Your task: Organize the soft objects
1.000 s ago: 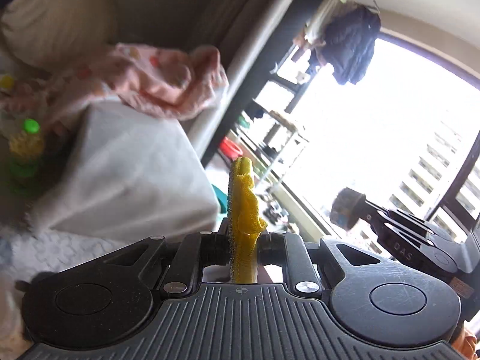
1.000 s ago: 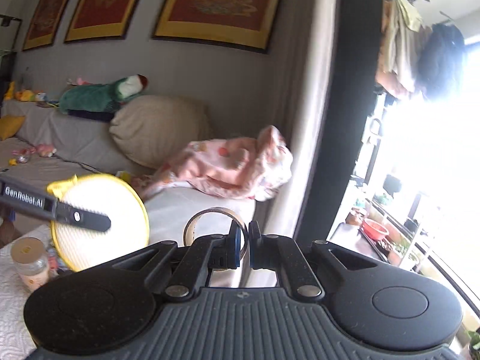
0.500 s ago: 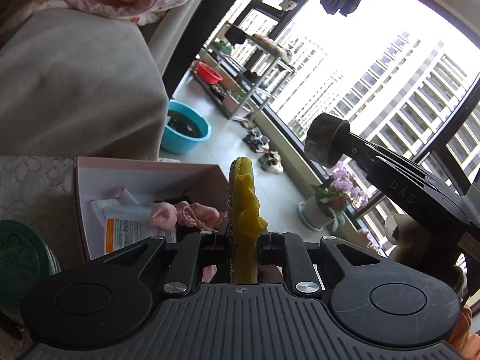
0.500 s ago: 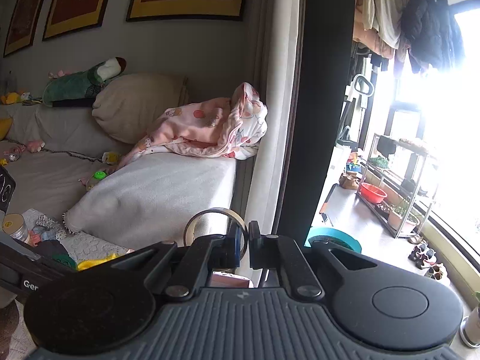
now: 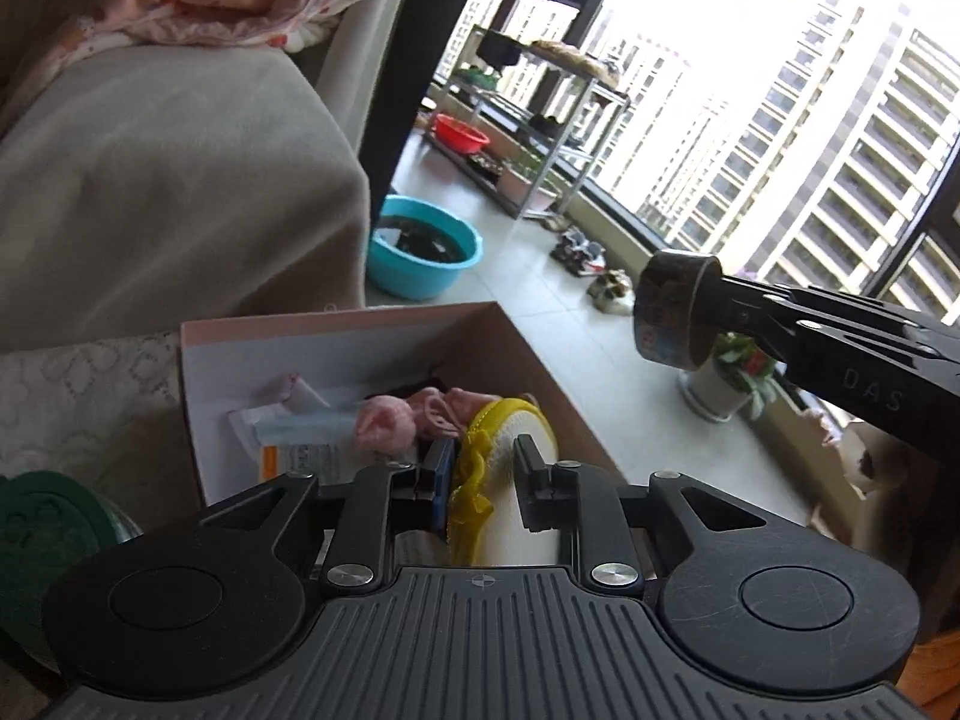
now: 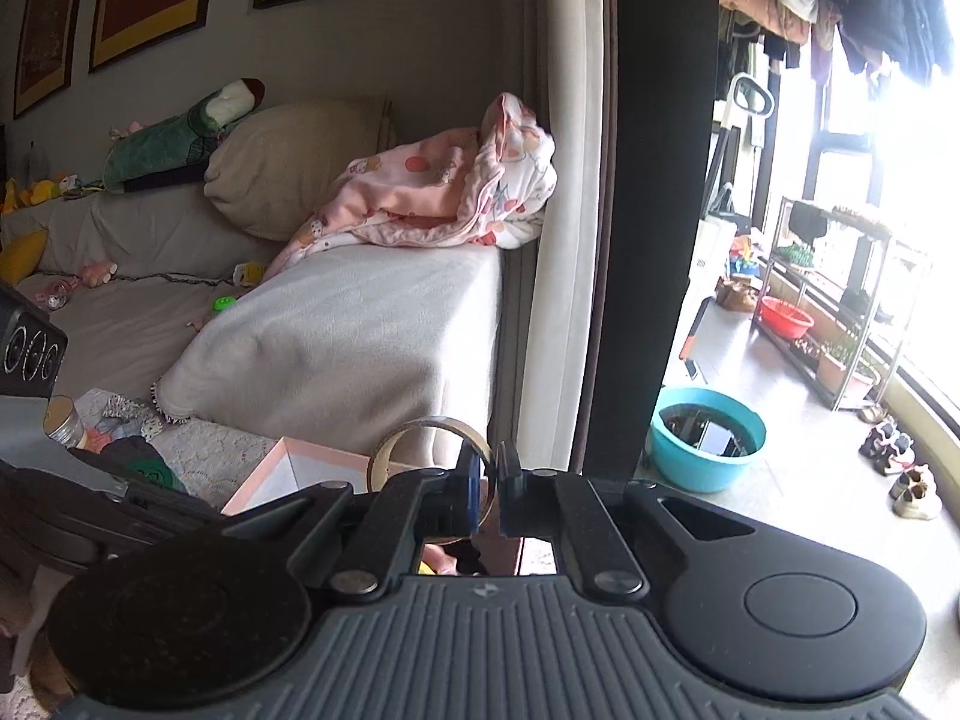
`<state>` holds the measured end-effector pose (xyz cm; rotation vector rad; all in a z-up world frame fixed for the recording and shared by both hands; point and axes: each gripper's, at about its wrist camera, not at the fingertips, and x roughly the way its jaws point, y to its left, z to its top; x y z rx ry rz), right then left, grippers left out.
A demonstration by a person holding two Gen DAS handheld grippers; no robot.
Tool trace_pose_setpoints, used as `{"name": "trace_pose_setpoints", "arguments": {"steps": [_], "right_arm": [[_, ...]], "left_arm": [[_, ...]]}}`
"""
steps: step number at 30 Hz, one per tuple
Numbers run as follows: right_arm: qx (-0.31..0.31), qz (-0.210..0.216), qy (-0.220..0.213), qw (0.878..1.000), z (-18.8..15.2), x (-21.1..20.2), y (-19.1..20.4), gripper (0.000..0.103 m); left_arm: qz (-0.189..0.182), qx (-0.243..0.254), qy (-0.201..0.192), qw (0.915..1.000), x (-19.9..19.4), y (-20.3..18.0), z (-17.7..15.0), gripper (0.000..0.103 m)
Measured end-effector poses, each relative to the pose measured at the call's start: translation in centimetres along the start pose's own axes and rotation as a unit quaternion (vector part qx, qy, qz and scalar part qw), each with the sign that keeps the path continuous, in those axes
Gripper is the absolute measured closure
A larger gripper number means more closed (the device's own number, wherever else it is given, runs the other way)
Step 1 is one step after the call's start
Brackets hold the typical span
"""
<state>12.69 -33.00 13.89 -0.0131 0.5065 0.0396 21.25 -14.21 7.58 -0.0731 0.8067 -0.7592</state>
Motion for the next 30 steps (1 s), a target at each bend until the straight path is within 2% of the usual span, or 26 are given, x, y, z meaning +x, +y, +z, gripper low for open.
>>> {"name": "trace_pose_setpoints", "arguments": {"steps": [2,5,7,9,12,16,18,19,20,22,25,30], "right_arm": [[0.001,0.008,0.015,1.000,-0.5,0.4,0.1,0.098],[0.004,0.033,0.045,0.998,-1.4,1.2,0.5,0.098],[0.015,0.065,0.082,0.994,-2.2,2.4,1.0,0.097],[0.032,0.103,0.135,0.985,-3.4,4.2,1.7,0.097],[0.038,0.106,0.182,0.977,-5.1,6.4,3.0,0.097],[0.029,0.095,0.189,0.977,-5.6,6.9,4.3,0.096],[0.021,0.089,0.197,0.976,-5.3,6.8,4.8,0.088],[0.018,0.087,0.200,0.976,-5.2,6.6,5.1,0.075],[0.015,0.081,0.204,0.976,-5.0,6.3,5.3,0.056],[0.001,0.061,0.197,0.979,-4.5,5.5,5.9,0.034],[-0.019,0.045,0.179,0.983,-3.2,4.0,6.5,0.033],[0.008,0.047,0.140,0.989,0.0,1.1,7.0,0.031]], "left_arm": [[0.029,0.008,-0.015,0.9994,-0.8,0.4,0.1,0.073],[0.044,-0.001,-0.043,0.9981,-2.9,1.2,0.3,0.074],[0.047,-0.002,-0.058,0.9972,-4.3,1.5,0.5,0.074],[0.047,-0.001,-0.066,0.9967,-5.3,1.6,0.2,0.074],[0.055,0.013,-0.067,0.9962,-6.3,1.2,-0.5,0.074],[0.058,0.025,-0.061,0.9961,-7.1,0.9,-1.4,0.073],[0.056,0.021,-0.061,0.9964,-7.1,1.1,-1.6,0.073],[0.056,0.019,-0.062,0.9964,-7.3,1.3,-1.7,0.073],[0.055,0.018,-0.063,0.9963,-7.5,1.3,-1.9,0.073],[0.053,0.014,-0.068,0.9962,-8.3,1.7,-2.2,0.073],[0.050,0.005,-0.082,0.9954,-9.9,2.4,-2.8,0.073],[0.056,-0.015,-0.116,0.9915,-13.7,4.1,-4.1,0.073]]}}
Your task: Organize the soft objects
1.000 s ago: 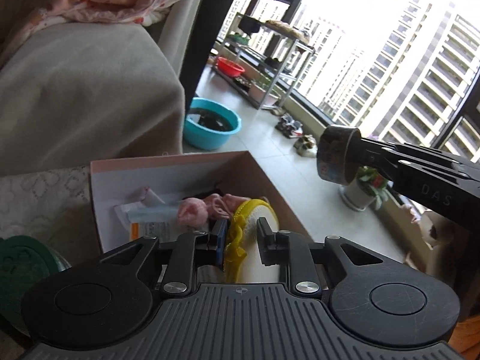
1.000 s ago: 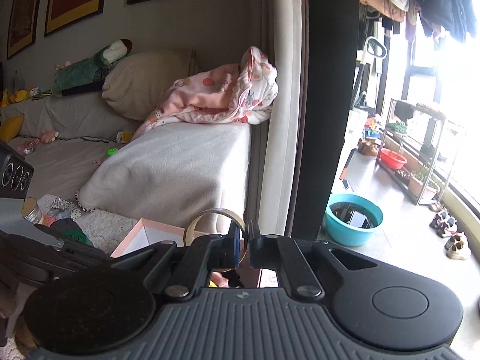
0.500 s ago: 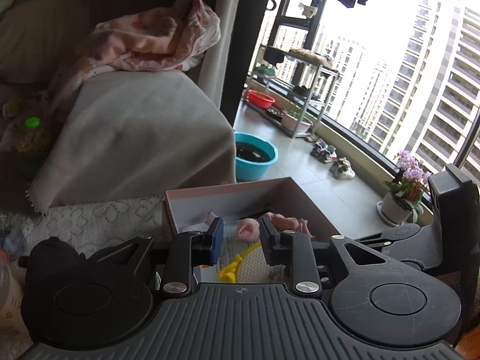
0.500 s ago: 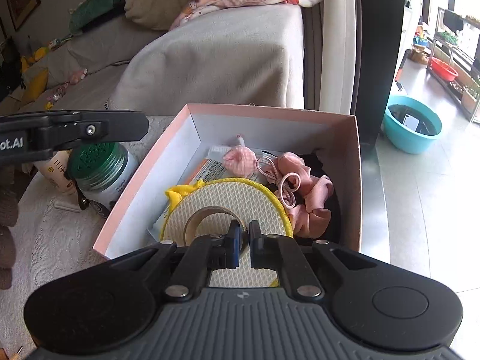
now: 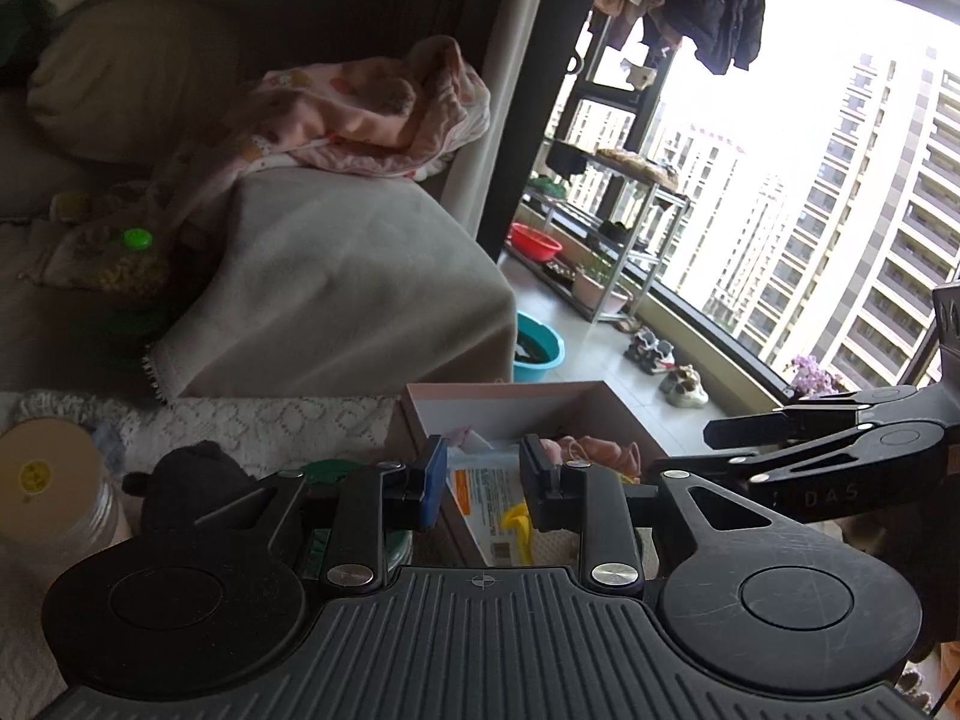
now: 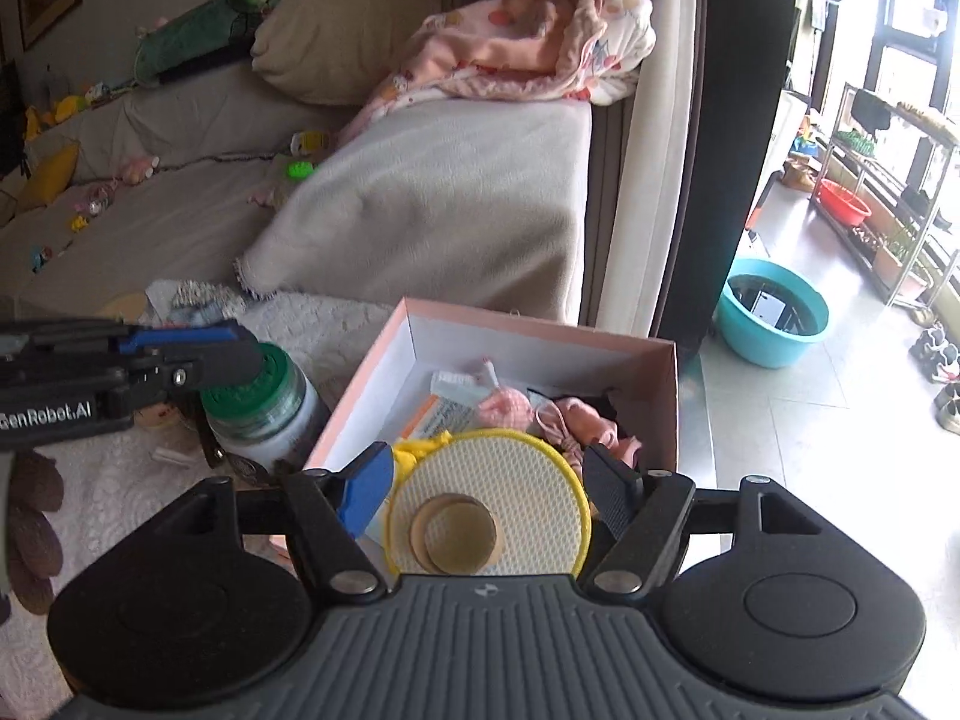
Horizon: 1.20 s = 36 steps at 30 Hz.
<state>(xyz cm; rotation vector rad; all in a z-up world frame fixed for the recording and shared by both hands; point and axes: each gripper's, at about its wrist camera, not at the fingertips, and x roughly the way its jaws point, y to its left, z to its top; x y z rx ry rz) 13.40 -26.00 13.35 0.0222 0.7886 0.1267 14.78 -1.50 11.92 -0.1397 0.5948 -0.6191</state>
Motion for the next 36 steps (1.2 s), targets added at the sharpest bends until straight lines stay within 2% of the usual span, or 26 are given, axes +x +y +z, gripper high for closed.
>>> {"name": "trace_pose_setpoints", "arguments": {"steps": [2,4,8,13,16,18,21,25,29,33,36], "right_arm": [[0.016,0.005,-0.010,1.000,1.0,-1.0,0.6,0.027],[0.029,0.011,-0.011,0.999,1.8,-1.6,1.5,0.026],[0.042,0.044,-0.019,0.998,3.6,-2.2,5.0,0.026],[0.031,0.092,-0.090,0.991,7.6,-4.7,11.0,0.026],[0.025,0.116,-0.129,0.984,9.7,-5.8,14.2,0.014],[0.008,0.123,-0.132,0.984,10.4,-5.6,15.9,0.014],[-0.030,0.127,-0.114,0.985,10.6,-4.0,17.7,0.014],[-0.063,0.116,-0.077,0.988,9.9,-1.2,17.8,0.014],[-0.065,0.106,-0.040,0.991,9.6,0.7,16.0,0.014],[-0.068,0.089,-0.036,0.993,9.2,2.1,14.5,0.014],[-0.057,0.104,-0.020,0.993,8.6,3.4,13.6,0.014]], "left_arm": [[0.009,-0.009,-0.012,0.9999,-1.7,1.3,-0.3,0.073],[0.024,-0.020,-0.023,0.9993,-3.8,3.3,-0.7,0.074],[0.075,-0.047,-0.046,0.9950,-8.4,7.6,-1.1,0.074],[0.144,-0.062,-0.083,0.9842,-14.9,12.7,0.3,0.074],[0.160,-0.071,-0.074,0.9817,-16.3,15.7,0.9,0.074],[0.152,-0.090,-0.058,0.9825,-15.8,17.5,0.8,0.074],[0.121,-0.136,-0.023,0.9831,-12.7,21.2,0.5,0.074],[0.096,-0.204,0.031,0.9738,-6.9,25.3,-0.4,0.074],[0.076,-0.243,0.050,0.9657,-2.4,27.5,0.1,0.074],[0.045,-0.210,0.091,0.9725,1.1,27.3,1.8,0.074],[0.024,-0.160,0.132,0.9779,3.3,26.2,3.5,0.074]]}}
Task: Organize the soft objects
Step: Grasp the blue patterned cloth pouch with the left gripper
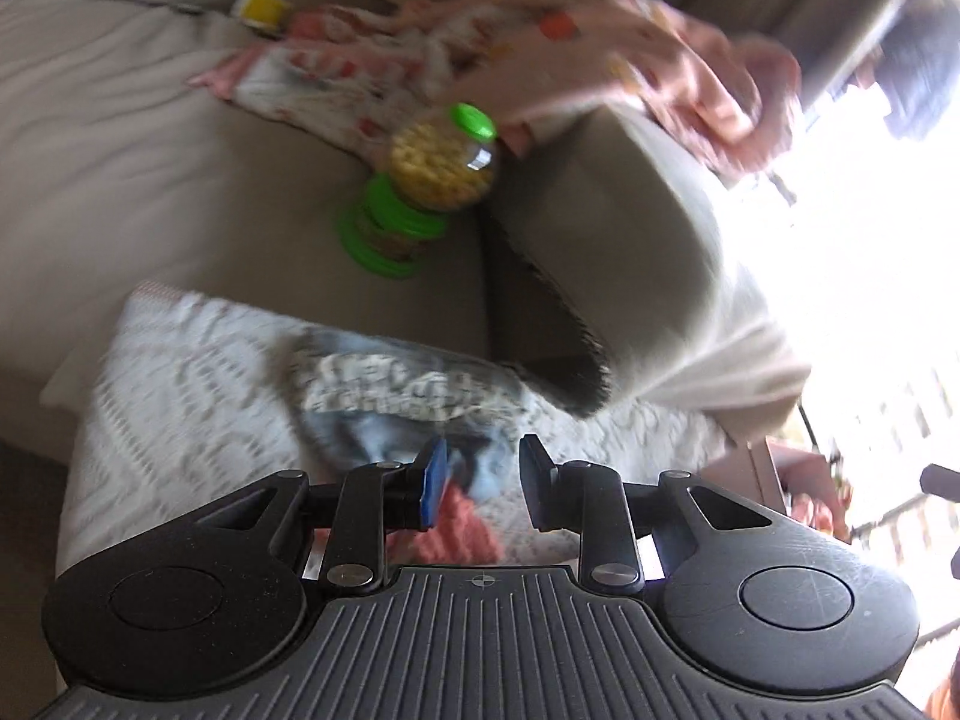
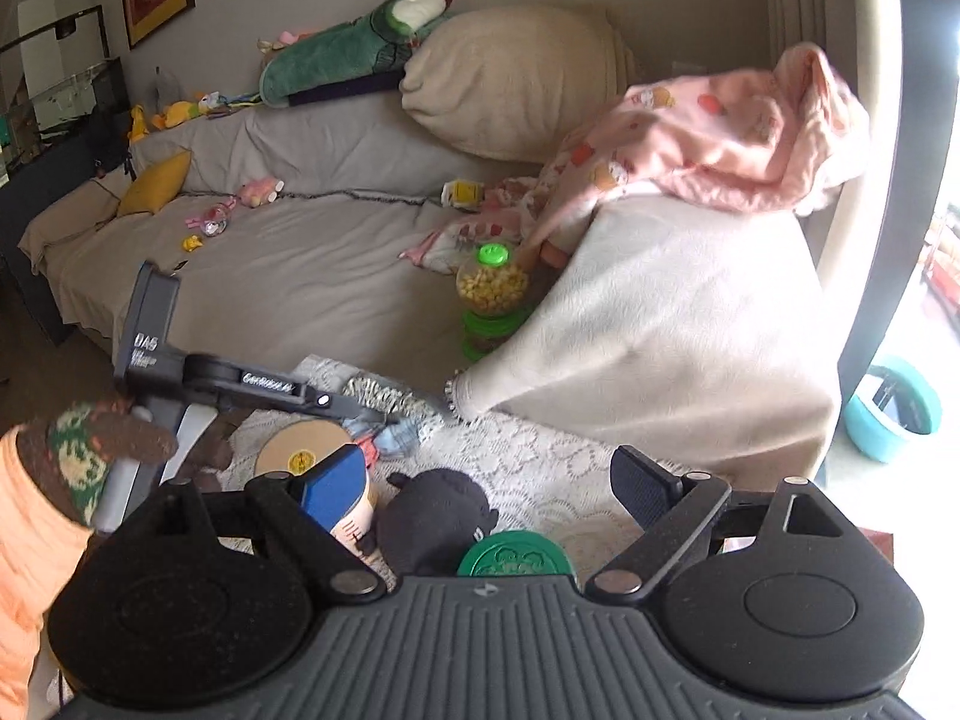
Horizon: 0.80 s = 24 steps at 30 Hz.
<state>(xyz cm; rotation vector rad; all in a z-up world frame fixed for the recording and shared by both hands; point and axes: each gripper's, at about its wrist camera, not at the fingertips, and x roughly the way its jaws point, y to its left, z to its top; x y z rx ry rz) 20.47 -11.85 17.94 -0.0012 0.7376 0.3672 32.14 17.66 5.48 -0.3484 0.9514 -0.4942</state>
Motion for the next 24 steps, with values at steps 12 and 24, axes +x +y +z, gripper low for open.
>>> {"name": "trace_pose_setpoints", "arguments": {"steps": [12,24], "right_arm": [[0.004,0.042,0.015,0.999,-2.5,1.9,-0.5,0.014],[-0.073,0.081,0.039,0.993,-8.6,2.7,3.3,0.014]], "left_arm": [[0.209,0.222,0.112,0.9459,7.3,-7.0,2.8,0.066],[0.230,0.110,0.081,0.9634,4.2,-1.9,3.6,0.064]]}}
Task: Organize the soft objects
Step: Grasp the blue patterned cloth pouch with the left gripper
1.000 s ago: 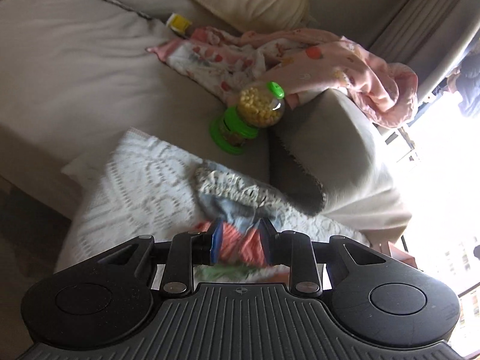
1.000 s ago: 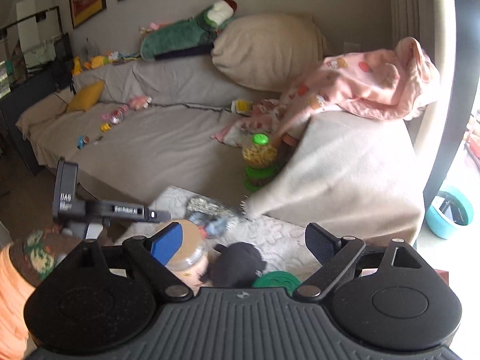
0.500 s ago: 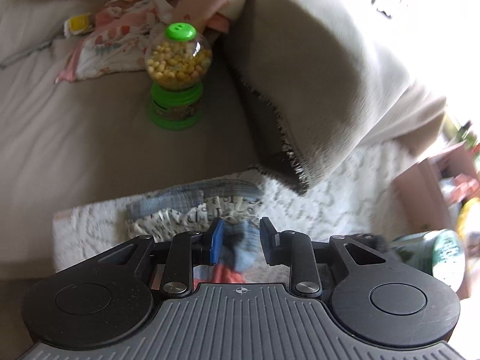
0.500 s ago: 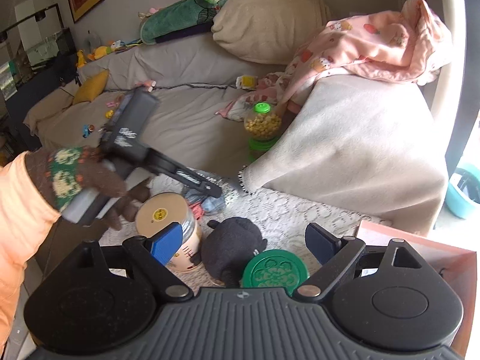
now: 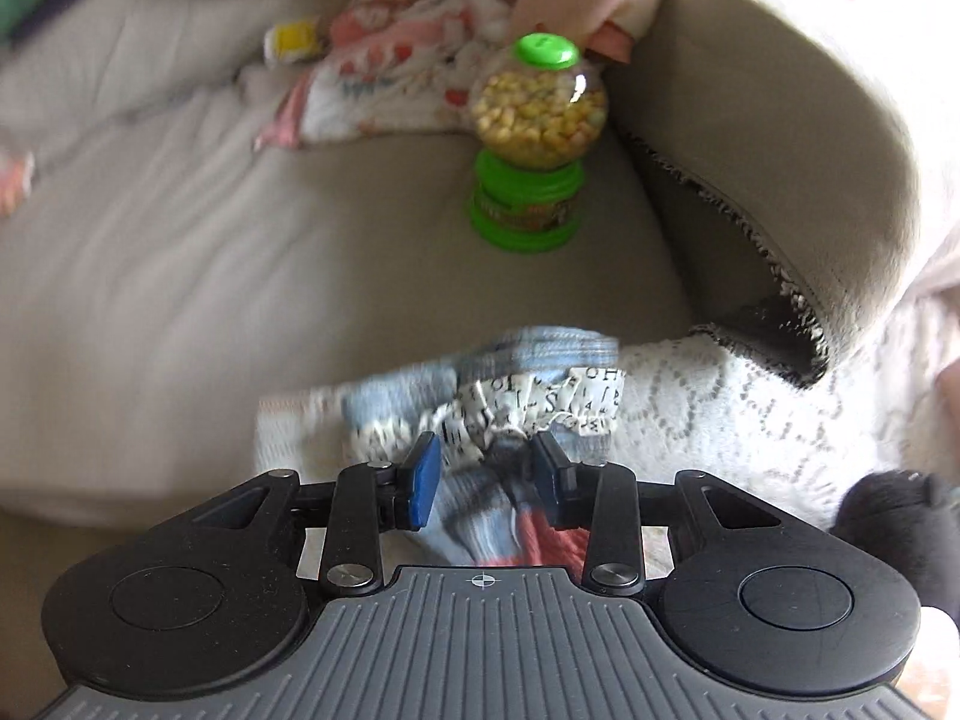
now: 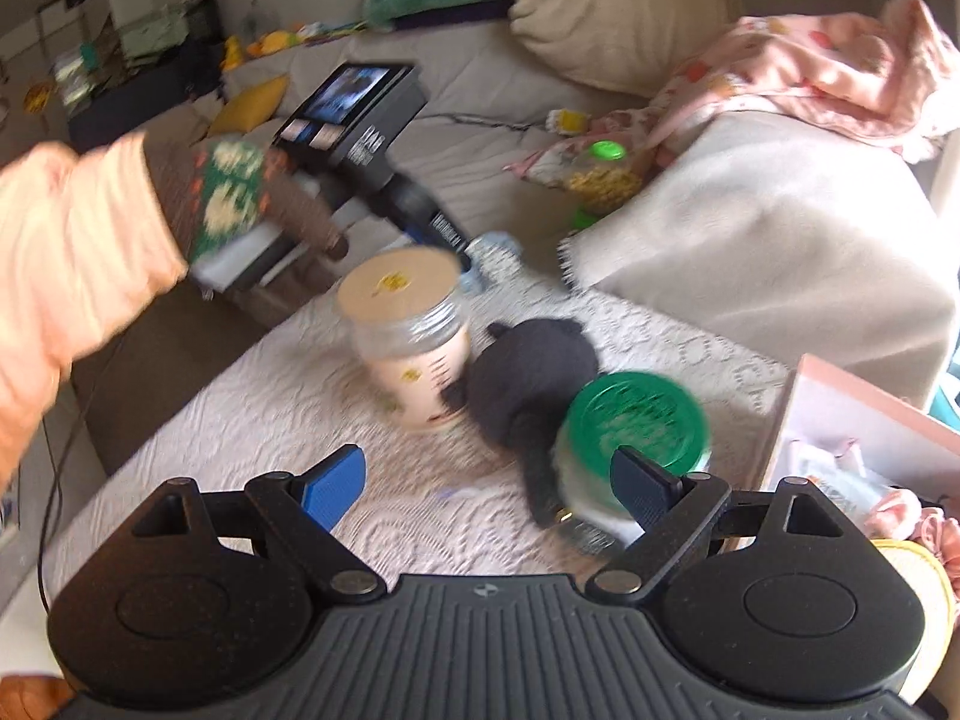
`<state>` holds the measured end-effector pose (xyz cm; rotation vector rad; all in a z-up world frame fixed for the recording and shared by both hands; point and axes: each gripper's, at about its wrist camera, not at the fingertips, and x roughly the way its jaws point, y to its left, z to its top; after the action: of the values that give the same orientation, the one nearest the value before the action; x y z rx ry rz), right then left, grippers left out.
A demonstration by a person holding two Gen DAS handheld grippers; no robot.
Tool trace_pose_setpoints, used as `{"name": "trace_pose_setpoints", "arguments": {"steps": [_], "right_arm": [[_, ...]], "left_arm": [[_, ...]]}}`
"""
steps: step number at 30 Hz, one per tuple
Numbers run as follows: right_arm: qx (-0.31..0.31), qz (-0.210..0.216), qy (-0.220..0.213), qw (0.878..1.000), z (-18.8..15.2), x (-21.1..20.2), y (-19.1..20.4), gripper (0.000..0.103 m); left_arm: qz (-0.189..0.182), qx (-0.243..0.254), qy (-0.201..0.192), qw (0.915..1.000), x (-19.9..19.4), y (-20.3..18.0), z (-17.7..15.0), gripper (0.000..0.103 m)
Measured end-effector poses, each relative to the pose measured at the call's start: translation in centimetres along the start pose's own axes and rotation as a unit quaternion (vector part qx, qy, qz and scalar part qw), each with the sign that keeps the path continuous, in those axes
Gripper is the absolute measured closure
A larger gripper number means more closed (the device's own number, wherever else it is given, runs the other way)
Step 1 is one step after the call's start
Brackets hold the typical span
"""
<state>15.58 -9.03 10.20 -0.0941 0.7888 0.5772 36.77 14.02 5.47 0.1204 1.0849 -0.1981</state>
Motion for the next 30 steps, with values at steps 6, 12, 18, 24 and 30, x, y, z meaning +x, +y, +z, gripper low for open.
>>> {"name": "trace_pose_setpoints", "arguments": {"steps": [6,12,18,24,30], "right_arm": [[-0.008,0.022,0.042,0.999,-2.4,2.6,1.8,0.014],[0.011,-0.004,0.083,0.996,-5.0,5.4,1.6,0.014],[0.019,-0.010,0.082,0.996,-5.5,5.4,2.0,0.012],[0.004,-0.016,0.078,0.997,-5.7,6.1,2.9,0.005],[-0.013,-0.025,0.077,0.997,-6.0,6.5,3.6,0.000]], "left_arm": [[0.009,-0.050,-0.055,0.9972,-2.8,1.4,-0.8,0.066],[-0.047,-0.086,-0.010,0.9951,-1.3,1.9,-0.9,0.068],[-0.105,-0.094,0.026,0.9896,0.8,0.6,0.2,0.056],[0.004,-0.012,-0.019,0.9997,-0.4,-1.2,0.0,0.058],[0.071,0.080,-0.028,0.9938,0.1,-1.9,-1.8,0.056]]}}
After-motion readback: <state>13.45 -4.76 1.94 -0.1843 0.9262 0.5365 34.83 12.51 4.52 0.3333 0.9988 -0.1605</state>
